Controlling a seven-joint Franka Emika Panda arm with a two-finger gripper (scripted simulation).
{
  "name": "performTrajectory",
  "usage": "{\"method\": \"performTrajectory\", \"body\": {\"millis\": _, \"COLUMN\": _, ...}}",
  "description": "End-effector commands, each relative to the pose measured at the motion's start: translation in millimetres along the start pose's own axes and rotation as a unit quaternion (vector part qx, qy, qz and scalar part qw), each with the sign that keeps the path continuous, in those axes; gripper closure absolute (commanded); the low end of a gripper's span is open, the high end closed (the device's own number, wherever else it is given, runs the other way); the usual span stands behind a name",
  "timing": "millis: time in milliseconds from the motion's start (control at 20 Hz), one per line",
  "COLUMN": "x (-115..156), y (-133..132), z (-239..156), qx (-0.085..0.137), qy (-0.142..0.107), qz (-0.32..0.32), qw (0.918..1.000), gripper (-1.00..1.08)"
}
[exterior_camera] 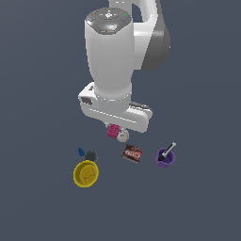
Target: Pick up a designated object from a clutter of objects.
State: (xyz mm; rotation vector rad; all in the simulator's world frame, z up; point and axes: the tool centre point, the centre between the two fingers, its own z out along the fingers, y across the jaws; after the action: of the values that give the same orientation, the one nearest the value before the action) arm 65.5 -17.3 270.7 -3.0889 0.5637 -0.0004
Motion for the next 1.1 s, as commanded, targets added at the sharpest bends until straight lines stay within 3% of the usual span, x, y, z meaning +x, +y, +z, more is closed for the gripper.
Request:
{"method": "performTrajectory", "body": {"millis": 0, "x": 12, "y": 2, "z": -16, "qx": 0.0, "qy": 0.0, "qz": 0.0, "qw": 1.0, "gripper": 1.08}}
{"method": "performTrajectory", "body": {"millis": 1050, "x": 83, "y": 11, "z": -105, "qx": -0.001, "qy": 0.0, "qz": 0.0, "qw": 1.0, "gripper": 1.08}}
